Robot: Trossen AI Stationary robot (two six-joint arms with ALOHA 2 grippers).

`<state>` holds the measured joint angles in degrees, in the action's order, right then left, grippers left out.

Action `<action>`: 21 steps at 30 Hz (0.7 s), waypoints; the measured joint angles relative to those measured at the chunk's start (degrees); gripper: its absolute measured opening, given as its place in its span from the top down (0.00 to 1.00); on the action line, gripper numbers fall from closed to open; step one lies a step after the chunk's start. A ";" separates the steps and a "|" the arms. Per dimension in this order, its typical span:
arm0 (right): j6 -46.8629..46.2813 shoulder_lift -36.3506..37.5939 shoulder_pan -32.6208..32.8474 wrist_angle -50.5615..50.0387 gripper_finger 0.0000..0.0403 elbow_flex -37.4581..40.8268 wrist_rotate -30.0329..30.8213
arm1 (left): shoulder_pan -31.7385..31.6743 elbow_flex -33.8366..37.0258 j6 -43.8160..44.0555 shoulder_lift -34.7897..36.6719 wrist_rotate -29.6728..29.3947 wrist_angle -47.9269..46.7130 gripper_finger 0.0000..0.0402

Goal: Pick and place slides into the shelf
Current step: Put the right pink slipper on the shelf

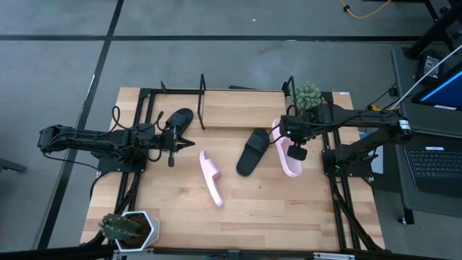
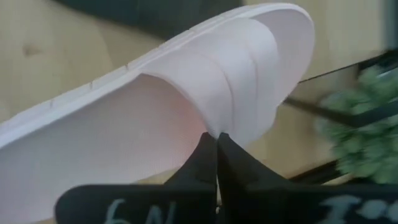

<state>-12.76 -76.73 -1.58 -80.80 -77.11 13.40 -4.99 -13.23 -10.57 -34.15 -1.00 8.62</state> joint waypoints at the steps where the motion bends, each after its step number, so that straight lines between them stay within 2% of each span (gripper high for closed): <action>1: 0.54 0.00 0.02 0.08 1.00 -0.59 1.15 | 0.02 0.00 0.00 0.00 0.00 0.00 1.00; 12: 1.30 -0.04 -2.07 3.42 1.00 -5.01 7.72 | 0.02 0.00 0.02 0.00 0.00 0.04 1.00; 21: 3.35 -0.04 -6.70 8.46 1.00 -7.01 8.12 | 0.01 0.00 -0.02 -0.01 0.00 0.04 1.00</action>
<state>-9.41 -76.77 -8.28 -72.33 -84.12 21.52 -4.98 -13.23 -10.59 -34.16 -1.00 8.67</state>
